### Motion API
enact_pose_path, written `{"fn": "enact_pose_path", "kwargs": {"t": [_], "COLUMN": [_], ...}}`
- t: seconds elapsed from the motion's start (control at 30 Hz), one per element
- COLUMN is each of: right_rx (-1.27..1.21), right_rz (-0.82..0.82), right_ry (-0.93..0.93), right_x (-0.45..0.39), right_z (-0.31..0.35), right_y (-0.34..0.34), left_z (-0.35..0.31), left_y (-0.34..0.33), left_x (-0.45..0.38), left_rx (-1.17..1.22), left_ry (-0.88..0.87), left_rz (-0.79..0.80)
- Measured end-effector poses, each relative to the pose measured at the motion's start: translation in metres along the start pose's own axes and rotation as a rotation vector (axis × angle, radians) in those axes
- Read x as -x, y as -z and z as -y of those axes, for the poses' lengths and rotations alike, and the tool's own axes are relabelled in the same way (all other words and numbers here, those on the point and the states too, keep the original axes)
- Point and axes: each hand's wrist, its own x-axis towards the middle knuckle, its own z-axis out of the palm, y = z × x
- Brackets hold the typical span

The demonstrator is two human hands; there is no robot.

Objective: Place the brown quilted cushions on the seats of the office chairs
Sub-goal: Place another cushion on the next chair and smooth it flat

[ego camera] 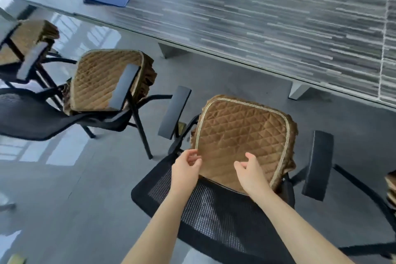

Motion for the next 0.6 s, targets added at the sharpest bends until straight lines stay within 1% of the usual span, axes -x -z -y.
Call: {"fn": "enact_pose_path", "kwargs": {"t": [0.1, 0.17, 0.3, 0.33, 0.4, 0.5, 0.6], "right_rx": [0.081, 0.126, 0.178, 0.206, 0.230, 0.297, 0.329], "right_rz": [0.088, 0.145, 0.204, 0.227, 0.244, 0.311, 0.382], "right_ry": [0.132, 0.210, 0.316, 0.341, 0.365, 0.409, 0.412], "right_x": [0.049, 0.077, 0.113, 0.122, 0.128, 0.142, 0.155], "right_z": [0.019, 0.035, 0.067, 0.078, 0.090, 0.114, 0.138], "right_y": [-0.018, -0.033, -0.067, -0.084, -0.102, -0.153, -0.204], "left_z": [0.002, 0.012, 0.041, 0.052, 0.062, 0.092, 0.121], "left_y": [0.034, 0.060, 0.111, 0.131, 0.153, 0.199, 0.246], "left_x": [0.053, 0.078, 0.105, 0.110, 0.115, 0.118, 0.116], "left_rx": [0.137, 0.238, 0.361, 0.396, 0.429, 0.474, 0.499], "left_ry": [-0.057, -0.042, 0.003, 0.016, 0.040, 0.085, 0.123], "left_rz": [-0.132, -0.223, -0.327, -0.387, -0.455, -0.542, -0.599]}}
